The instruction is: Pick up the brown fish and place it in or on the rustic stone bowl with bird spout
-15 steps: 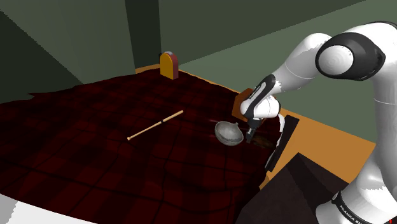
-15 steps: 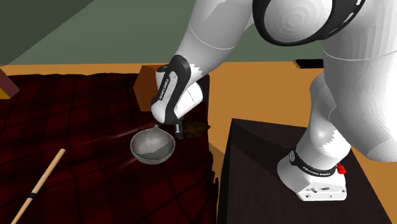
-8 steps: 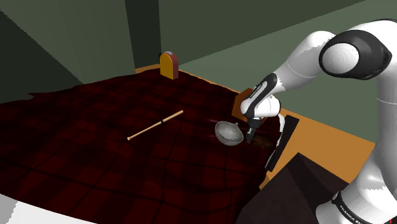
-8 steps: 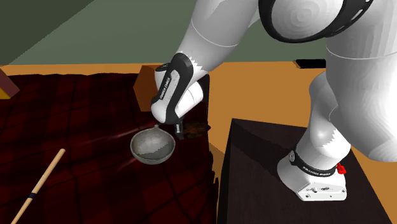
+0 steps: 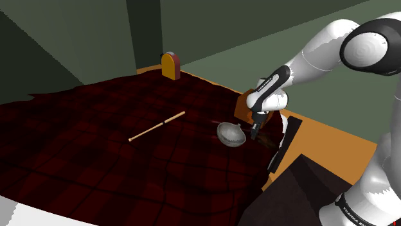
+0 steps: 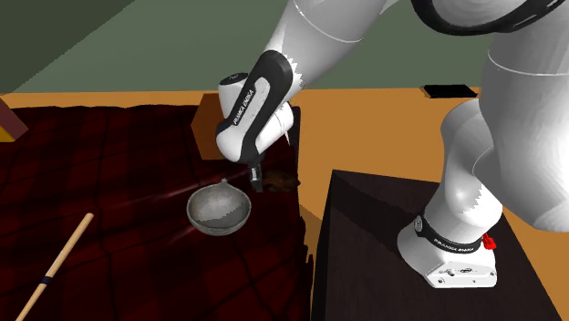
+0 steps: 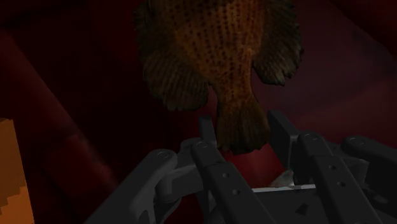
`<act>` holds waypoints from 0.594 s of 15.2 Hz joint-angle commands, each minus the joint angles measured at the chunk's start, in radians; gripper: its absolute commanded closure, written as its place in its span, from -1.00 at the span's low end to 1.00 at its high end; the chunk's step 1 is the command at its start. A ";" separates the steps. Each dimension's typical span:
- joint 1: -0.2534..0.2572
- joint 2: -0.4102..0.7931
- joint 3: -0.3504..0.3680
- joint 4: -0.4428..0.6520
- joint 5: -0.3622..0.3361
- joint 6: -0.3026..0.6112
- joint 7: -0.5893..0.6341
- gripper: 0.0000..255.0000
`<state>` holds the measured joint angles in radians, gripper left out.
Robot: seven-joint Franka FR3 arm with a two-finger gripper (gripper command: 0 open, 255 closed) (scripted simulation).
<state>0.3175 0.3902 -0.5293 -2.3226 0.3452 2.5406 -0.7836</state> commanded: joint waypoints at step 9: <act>0.060 -0.133 -0.078 -0.009 -0.126 -0.103 0.088 1.00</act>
<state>0.3723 0.2704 -0.6000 -2.3327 0.2335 2.4498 -0.7045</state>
